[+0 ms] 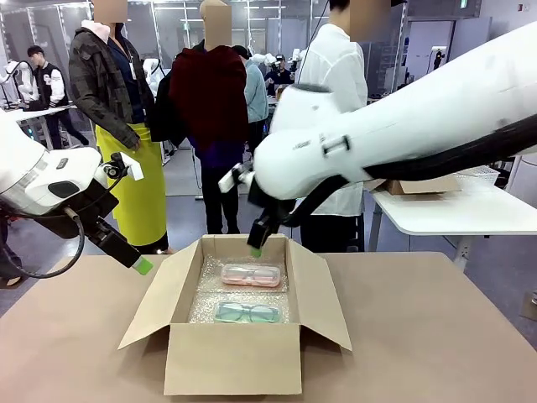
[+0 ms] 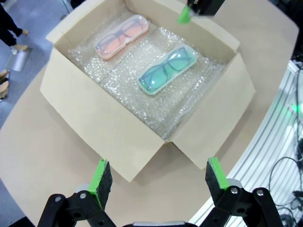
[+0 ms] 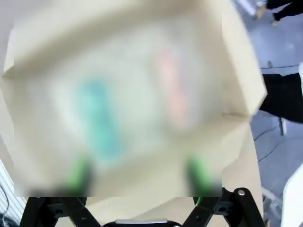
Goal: Pack the glasses set securely to prepare it for shipping.
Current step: Position the Package Box on the left side of the table.
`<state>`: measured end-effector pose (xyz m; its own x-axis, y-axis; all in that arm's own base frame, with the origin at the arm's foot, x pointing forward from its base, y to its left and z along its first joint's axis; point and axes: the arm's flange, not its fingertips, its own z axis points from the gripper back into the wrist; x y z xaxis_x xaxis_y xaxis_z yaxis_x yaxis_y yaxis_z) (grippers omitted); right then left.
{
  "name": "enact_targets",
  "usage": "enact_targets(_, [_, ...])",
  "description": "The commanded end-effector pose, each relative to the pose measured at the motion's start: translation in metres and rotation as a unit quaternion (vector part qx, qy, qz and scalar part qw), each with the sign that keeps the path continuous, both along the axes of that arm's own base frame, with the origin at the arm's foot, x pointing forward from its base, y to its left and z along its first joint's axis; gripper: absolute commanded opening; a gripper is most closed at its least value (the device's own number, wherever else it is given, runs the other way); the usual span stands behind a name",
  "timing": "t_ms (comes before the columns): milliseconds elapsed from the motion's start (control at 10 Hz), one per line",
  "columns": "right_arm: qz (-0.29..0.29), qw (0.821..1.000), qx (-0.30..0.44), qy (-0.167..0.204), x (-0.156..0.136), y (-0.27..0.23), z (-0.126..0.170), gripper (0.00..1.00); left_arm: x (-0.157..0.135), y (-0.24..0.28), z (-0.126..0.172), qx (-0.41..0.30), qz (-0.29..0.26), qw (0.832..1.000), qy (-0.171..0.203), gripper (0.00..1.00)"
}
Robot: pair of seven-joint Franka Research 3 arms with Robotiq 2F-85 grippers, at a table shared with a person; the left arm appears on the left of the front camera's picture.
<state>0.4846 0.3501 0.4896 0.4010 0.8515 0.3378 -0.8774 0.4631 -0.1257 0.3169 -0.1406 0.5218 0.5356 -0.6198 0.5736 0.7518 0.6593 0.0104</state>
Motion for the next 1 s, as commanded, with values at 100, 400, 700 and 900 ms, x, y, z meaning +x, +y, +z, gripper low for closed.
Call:
enact_targets(100, [-0.084, 0.994, 0.047, -0.045, -0.049, -0.073, 0.002, 1.0, 0.0, 0.002, 0.001, -0.005, -0.006, 1.0, 0.0, 1.0])
enact_targets(400, [-0.169, 0.98, 0.086, -0.06, -0.106, -0.137, 0.012, 1.0, 0.0, 0.002, 0.001, -0.005, -0.006, 1.0, 0.0, 1.0])
enact_targets(700, [-0.185, 0.972, 0.138, -0.032, -0.159, -0.204, 0.012, 1.0, 0.0, 0.002, 0.001, -0.005, -0.006, 1.0, 0.0, 1.0])
enact_targets(900, [-0.213, 0.966, 0.145, 0.005, -0.175, -0.232, 0.024, 1.0, 0.0, 0.002, 0.001, -0.005, -0.006, 1.0, 0.0, 1.0])
